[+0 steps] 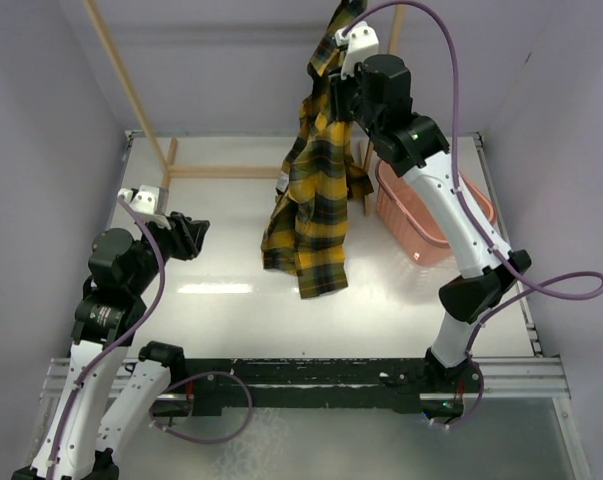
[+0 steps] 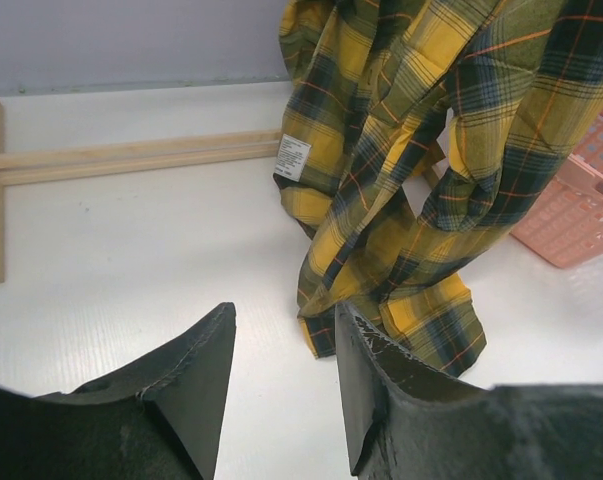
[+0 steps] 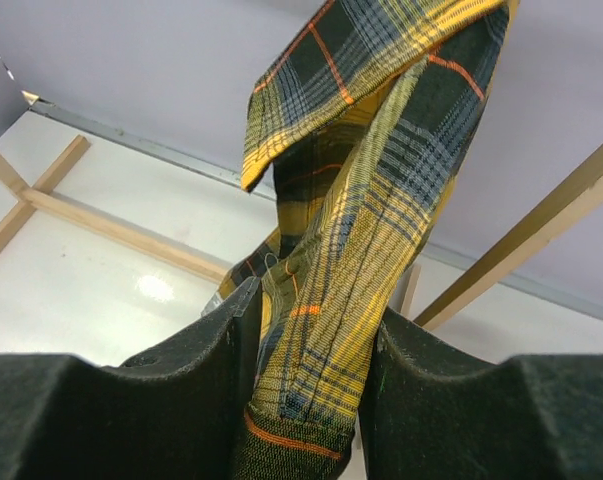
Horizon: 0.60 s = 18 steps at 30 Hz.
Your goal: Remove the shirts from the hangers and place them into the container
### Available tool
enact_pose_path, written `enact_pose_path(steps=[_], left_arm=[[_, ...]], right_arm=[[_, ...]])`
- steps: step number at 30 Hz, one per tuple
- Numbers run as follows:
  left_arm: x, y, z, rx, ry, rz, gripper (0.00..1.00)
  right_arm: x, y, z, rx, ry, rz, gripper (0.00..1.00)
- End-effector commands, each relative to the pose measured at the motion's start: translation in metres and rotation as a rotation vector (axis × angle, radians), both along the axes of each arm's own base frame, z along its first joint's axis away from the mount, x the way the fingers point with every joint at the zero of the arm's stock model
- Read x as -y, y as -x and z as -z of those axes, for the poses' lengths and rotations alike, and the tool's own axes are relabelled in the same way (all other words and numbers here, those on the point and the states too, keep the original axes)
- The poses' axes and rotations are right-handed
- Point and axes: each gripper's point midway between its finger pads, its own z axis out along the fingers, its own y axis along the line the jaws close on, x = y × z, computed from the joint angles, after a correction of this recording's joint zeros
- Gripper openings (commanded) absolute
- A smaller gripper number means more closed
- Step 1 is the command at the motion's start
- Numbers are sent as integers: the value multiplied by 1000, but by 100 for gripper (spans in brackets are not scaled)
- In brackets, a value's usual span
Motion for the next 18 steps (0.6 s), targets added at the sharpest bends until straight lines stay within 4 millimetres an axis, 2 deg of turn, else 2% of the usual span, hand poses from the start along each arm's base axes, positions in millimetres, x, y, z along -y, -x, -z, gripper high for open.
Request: enact_pose_path(steps=[1,6,8,11,18], left_arm=[[0,0,-8,35,5,3,49],[-3,1,-13,60,3,-10,55],[-5,2,-15,66,8,-19,63],[-4,1,-15,66,17,-19,75],[0,1,-16,68,20,2,76]], right_arm=[[11,25,-87,252,-40,-48,0],[4,45,-100,275,-49,-148,0],[1,58,-106,291,-57,-203,0],[1,67,-107,310,-46,-234,0],[-9,80,-109,367,44,-346,0]])
